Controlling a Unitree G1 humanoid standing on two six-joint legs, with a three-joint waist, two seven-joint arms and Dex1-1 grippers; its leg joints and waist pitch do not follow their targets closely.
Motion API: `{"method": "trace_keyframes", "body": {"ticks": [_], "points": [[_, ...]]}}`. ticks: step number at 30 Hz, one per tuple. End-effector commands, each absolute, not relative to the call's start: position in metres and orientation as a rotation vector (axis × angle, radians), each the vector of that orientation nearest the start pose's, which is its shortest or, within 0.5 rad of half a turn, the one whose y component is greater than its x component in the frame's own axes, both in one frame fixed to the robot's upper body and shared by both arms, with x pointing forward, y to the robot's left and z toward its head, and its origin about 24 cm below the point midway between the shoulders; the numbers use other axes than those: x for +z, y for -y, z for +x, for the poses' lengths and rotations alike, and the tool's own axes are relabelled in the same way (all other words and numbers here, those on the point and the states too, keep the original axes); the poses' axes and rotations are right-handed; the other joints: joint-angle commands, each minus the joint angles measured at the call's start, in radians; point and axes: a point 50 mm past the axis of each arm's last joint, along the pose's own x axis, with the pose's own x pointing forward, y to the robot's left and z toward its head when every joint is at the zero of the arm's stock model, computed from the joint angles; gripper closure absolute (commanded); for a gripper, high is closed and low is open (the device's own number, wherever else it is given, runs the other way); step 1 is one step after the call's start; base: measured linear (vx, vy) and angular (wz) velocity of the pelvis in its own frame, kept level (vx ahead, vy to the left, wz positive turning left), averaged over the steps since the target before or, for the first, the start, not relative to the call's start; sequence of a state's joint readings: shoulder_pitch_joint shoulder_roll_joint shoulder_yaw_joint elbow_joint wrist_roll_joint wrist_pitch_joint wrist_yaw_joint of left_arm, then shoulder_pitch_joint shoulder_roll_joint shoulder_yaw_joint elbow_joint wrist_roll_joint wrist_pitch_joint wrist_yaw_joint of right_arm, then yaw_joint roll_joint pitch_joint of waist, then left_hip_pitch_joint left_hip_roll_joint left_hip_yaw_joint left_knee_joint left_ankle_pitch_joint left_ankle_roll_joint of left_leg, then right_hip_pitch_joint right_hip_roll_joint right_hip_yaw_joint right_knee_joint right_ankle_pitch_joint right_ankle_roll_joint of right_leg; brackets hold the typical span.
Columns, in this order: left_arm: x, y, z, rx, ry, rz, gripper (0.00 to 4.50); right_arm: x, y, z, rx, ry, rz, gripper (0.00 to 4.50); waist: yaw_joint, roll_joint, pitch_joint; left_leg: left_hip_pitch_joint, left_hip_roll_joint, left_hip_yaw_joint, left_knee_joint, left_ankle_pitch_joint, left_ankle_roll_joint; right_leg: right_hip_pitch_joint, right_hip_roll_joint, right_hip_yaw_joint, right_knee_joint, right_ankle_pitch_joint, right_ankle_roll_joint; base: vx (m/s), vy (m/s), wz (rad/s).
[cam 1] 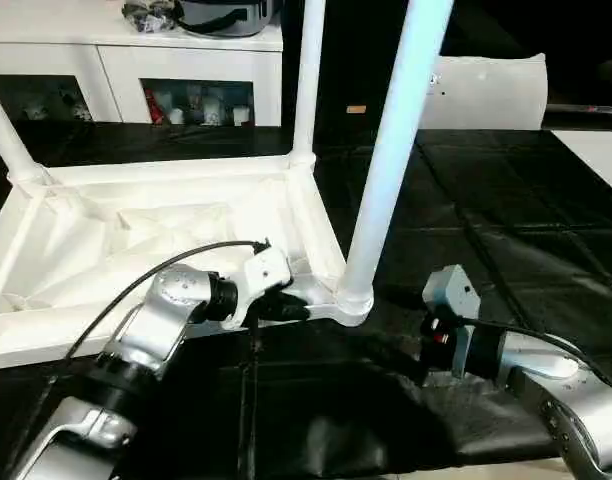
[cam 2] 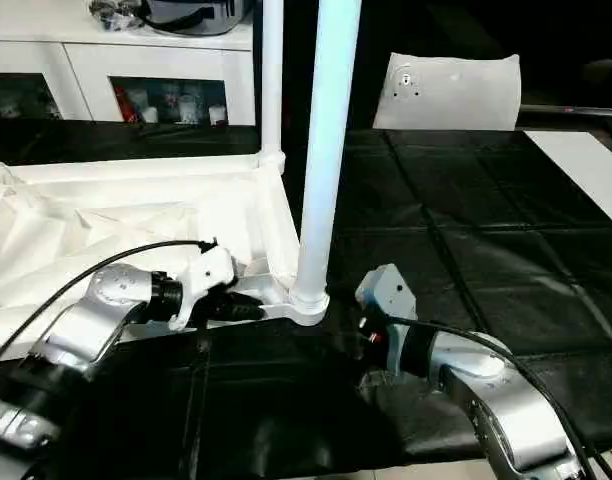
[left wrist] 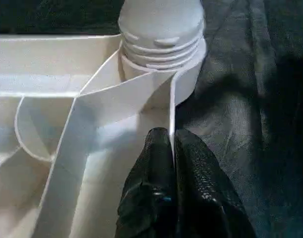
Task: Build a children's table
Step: Rotate table base, then rotate leg to tighten
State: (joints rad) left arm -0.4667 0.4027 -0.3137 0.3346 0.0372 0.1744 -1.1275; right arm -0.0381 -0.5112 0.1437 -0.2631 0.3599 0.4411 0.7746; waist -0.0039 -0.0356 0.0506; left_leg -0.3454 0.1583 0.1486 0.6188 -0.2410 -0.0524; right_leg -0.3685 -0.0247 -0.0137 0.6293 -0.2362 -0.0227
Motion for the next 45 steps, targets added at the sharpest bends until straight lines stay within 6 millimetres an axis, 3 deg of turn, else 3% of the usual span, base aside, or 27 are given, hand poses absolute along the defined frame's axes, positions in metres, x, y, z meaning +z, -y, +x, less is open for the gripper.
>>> {"method": "trace_keyframes", "body": {"ticks": [1, 2, 3, 4, 5, 6, 9, 15, 21, 23, 32, 38, 41, 45], "points": [[0.045, -0.130, 0.287, -1.345, -0.454, 0.511, 4.46, 0.075, 0.161, 0.236, 0.954, -0.269, -0.112, 0.00, 0.008, -0.002, -0.052, -0.009, 0.074, -0.022, -0.077, -0.023, 0.072, 0.046, -0.116, 0.053, -0.071, -0.015, -0.238, 0.000, 0.000, 0.00], [0.045, -0.130, 0.287, -1.345, -0.454, 0.511, 4.46, 0.075, 0.161, 0.236, 0.954, -0.269, -0.112, 0.00, 0.008, -0.002, -0.052, -0.009, 0.074, -0.022, -0.077, -0.023, 0.072, 0.046, -0.116, 0.053, -0.071, -0.015, -0.238, 0.000, 0.000, 0.00], [0.044, -0.130, 0.289, -1.317, -0.480, 0.497, 4.46, 0.075, 0.160, 0.235, 0.962, -0.271, -0.106, 0.00, 0.010, -0.004, -0.054, -0.011, 0.072, -0.020, -0.074, 0.021, 0.092, 0.047, -0.114, 0.051, -0.063, 0.078, -0.253, 0.000, 0.000, 0.00], [0.046, -0.130, 0.290, -1.321, -0.479, 0.467, 4.46, 0.074, 0.159, 0.235, 0.970, -0.273, -0.095, 0.00, 0.011, -0.003, -0.053, -0.010, 0.073, -0.020, -0.074, 0.026, 0.096, 0.046, -0.115, 0.051, -0.062, 0.092, -0.257, 0.000, 0.000, 0.00], [0.047, -0.129, 0.291, -1.326, -0.476, 0.445, 4.46, 0.074, 0.158, 0.234, 0.975, -0.276, -0.088, 0.00, 0.013, -0.002, -0.051, -0.009, 0.073, -0.019, -0.074, 0.022, 0.102, 0.044, -0.116, 0.050, -0.064, 0.088, -0.263, 0.000, 0.000, 0.00], [0.049, -0.128, 0.293, -1.320, -0.470, 0.436, 4.05, 0.074, 0.158, 0.234, 0.978, -0.273, -0.089, 0.00, 0.016, -0.001, -0.050, -0.009, 0.073, -0.019, -0.074, 0.010, 0.098, 0.045, -0.117, 0.050, -0.065, 0.071, -0.267, 0.000, 0.000, 0.00], [0.051, -0.129, 0.300, -1.290, -0.438, 0.450, 3.84, 0.072, 0.156, 0.232, 0.979, -0.255, -0.090, 0.00, 0.016, -0.003, -0.046, -0.007, 0.074, -0.018, -0.077, -0.034, 0.084, 0.042, -0.117, 0.051, -0.073, 0.002, -0.265, 0.000, 0.000, 0.00], [0.050, -0.130, 0.303, -1.316, -0.455, 0.455, 3.84, 0.072, 0.158, 0.232, 0.950, -0.253, -0.072, 0.00, 0.016, 0.001, -0.043, -0.005, 0.074, -0.019, -0.080, -0.069, 0.055, 0.040, -0.116, 0.054, -0.081, -0.072, -0.243, 0.000, 0.000, 0.00], [0.051, -0.130, 0.307, -1.360, -0.469, 0.454, 3.84, 0.070, 0.160, 0.229, 0.944, -0.295, -0.070, 0.00, 0.016, 0.000, -0.047, -0.007, 0.073, -0.020, -0.080, -0.047, 0.060, 0.044, -0.116, 0.053, -0.075, -0.021, -0.249, 0.000, 0.000, 0.00], [0.049, -0.132, 0.308, -1.380, -0.498, 0.505, 4.20, 0.069, 0.159, 0.229, 0.953, -0.292, -0.089, 0.00, 0.017, 0.001, -0.047, -0.007, 0.073, -0.020, -0.079, -0.051, 0.061, 0.045, -0.119, 0.054, -0.076, -0.022, -0.249, 0.000, 0.000, 0.00], [0.056, -0.130, 0.311, -1.444, -0.454, 0.528, 4.38, 0.073, 0.165, 0.238, 0.908, -0.252, -0.115, 0.00, 0.016, -0.003, -0.043, -0.006, 0.075, -0.019, -0.082, -0.088, 0.043, 0.041, -0.119, 0.054, -0.083, -0.099, -0.243, 0.000, 0.000, 0.00], [0.057, -0.130, 0.301, -1.554, -0.388, 0.496, 4.38, 0.079, 0.169, 0.252, 0.939, -0.192, -0.120, 0.00, 0.016, -0.004, -0.048, -0.006, 0.075, -0.016, -0.078, -0.039, 0.064, 0.041, -0.118, 0.052, -0.072, -0.008, -0.260, 0.000, 0.000, 0.00], [0.057, -0.130, 0.296, -1.629, -0.398, 0.477, 4.38, 0.081, 0.165, 0.256, 1.060, -0.169, -0.062, 0.00, 0.020, -0.007, -0.048, -0.007, 0.076, -0.014, -0.077, -0.032, 0.083, 0.042, -0.120, 0.052, -0.069, 0.017, -0.275, 0.000, 0.000, 0.00], [0.057, -0.130, 0.294, -1.696, -0.386, 0.528, 4.46, 0.079, 0.163, 0.258, 1.182, -0.200, -0.051, 0.17, 0.036, -0.011, -0.049, -0.001, 0.078, -0.010, -0.075, -0.021, 0.097, 0.040, -0.120, 0.050, -0.066, 0.022, -0.280, 0.000, 0.000, 0.00]]}}
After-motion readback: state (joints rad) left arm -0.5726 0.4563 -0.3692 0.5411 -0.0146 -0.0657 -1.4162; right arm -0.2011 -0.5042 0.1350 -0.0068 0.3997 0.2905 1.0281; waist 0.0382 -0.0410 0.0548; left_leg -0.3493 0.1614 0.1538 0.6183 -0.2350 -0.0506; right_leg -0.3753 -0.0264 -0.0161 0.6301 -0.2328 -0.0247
